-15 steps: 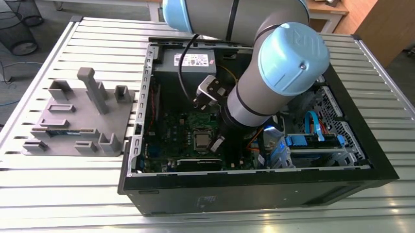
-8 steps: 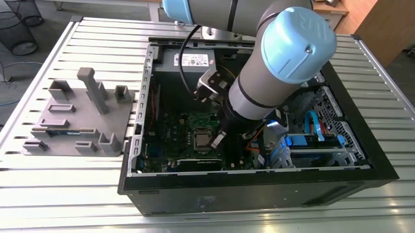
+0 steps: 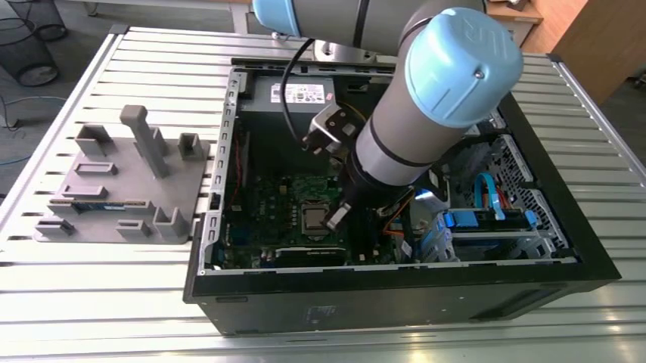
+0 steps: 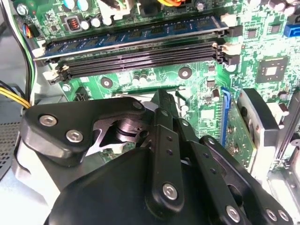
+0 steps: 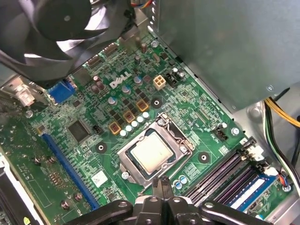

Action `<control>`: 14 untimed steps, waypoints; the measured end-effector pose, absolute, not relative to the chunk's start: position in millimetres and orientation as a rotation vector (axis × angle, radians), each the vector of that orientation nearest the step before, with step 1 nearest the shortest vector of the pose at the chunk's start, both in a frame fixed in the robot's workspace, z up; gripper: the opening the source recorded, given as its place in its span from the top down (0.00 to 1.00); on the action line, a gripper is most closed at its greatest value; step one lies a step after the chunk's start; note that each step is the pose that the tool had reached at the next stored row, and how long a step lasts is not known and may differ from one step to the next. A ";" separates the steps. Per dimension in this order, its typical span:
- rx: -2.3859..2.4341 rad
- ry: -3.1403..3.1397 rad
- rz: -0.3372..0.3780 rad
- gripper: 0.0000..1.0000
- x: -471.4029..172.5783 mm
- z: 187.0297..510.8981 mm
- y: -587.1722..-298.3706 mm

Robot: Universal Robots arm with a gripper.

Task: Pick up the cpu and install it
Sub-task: 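Install the first cpu locking lever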

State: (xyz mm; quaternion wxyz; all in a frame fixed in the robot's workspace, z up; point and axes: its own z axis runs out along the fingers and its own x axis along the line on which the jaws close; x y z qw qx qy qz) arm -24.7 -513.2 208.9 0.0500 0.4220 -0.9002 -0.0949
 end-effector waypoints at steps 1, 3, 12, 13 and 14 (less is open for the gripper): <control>1.279 -2.744 -0.287 0.89 -24.7 208.9 -512.8; 1.272 -2.747 -0.284 0.89 -24.8 209.0 -511.4; 1.263 -2.750 -0.265 0.89 -26.9 208.8 -500.1; 1.263 -2.751 -0.263 0.89 -28.0 208.8 -499.4; 1.263 -2.752 -0.261 0.89 -29.4 208.9 -498.8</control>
